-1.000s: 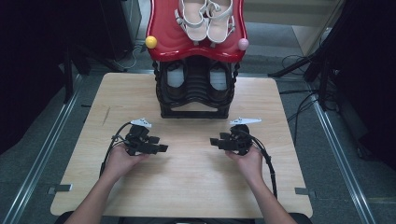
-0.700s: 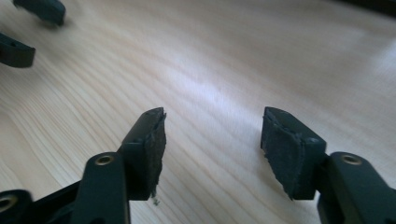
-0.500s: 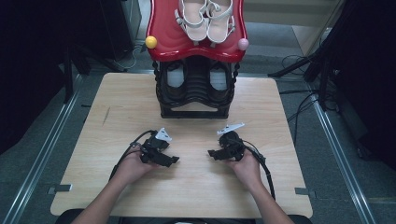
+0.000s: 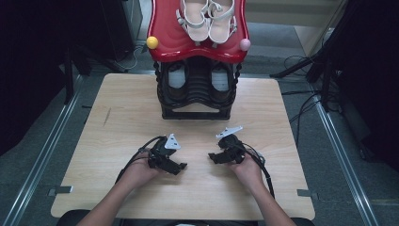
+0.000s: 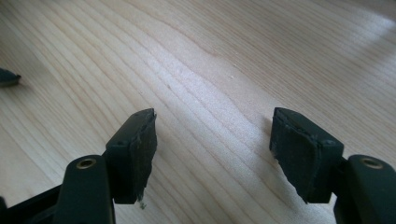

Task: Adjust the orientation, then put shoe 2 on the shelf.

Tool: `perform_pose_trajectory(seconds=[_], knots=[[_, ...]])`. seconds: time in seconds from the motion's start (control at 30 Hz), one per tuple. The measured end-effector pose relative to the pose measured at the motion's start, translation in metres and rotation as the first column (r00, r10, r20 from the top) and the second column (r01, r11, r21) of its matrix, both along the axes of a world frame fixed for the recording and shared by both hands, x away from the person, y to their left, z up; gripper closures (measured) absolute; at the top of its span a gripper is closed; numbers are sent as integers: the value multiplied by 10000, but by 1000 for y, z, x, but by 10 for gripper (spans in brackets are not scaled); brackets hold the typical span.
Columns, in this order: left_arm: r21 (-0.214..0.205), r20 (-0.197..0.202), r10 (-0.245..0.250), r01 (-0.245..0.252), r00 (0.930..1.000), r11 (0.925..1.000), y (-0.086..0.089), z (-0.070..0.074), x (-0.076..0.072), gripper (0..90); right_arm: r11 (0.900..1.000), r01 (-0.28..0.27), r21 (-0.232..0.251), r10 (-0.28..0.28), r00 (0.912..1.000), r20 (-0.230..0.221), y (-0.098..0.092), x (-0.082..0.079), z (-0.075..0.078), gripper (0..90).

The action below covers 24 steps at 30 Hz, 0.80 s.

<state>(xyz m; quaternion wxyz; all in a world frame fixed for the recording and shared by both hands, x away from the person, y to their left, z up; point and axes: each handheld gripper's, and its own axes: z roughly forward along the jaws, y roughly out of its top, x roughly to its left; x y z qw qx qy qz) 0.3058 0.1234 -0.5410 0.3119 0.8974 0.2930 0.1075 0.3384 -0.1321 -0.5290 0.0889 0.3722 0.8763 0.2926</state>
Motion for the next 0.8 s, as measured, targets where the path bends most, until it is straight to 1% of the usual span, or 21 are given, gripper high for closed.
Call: perform_pose_trajectory(seconds=[0.03, 0.1, 0.13, 0.2, 0.3, 0.33, 0.37, 0.5, 0.53, 0.67, 0.7, 0.8], knots=[[-2, -5, 1, -1, 10000, 10000, 0, 0, 0, 138, 9998, 151, 148, -149, 9998, -158, -1, 1, 1, 339], [-35, 1, 7, -7, 10000, 10000, 0, 0, 0, 138, 9982, 260, 537, -233, 9985, -499, -4, 3, 2, 342], [-30, 16, 23, -23, 10000, 10000, 1, 0, 0, 138, 9975, 295, 647, -258, 9981, -566, -5, 4, 3, 342], [1, -67, 268, -268, 9996, 9996, 1, 1, 0, 140, 9950, 395, 922, -353, 9983, -469, -7, 5, 7, 346], [-167, -402, 365, -372, 9985, 9992, 4, 3, 3, 147, 9917, 483, 1191, -437, 9982, -406, -8, 7, 9, 361], [-122, -469, 444, -450, 9979, 9989, 5, 3, 4, 147, 9901, 484, 1314, -435, 9983, -400, -9, 7, 10, 364], [-71, -535, 473, -478, 9974, 9988, 5, 4, 4, 149, 9899, 480, 1336, -435, 9984, -359, -9, 7, 11, 365], [-248, -442, 569, -580, 9974, 9980, 7, 8, 4, 160, 9905, 490, 1282, -448, 9984, -353, -9, 6, 11, 365], [-223, -401, 581, -590, 9975, 9980, 7, 8, 3, 160, 9904, 479, 1298, -441, 9985, -321, -8, 7, 11, 364], [-104, -446, 564, -570, 9974, 9983, 8, 7, 4, 160, 9905, 532, 1267, -490, 9981, -361, -9, 7, 11, 364], [-91, -467, 626, -631, 9969, 9980, 8, 7, 4, 160, 9910, 509, 1240, -473, 9984, -315, -9, 8, 11, 365], [-22, -488, 685, -687, 9965, 9976, 9, 6, 5, 160, 9909, 551, 1229, -509, 9980, -373, -9, 8, 11, 364]])
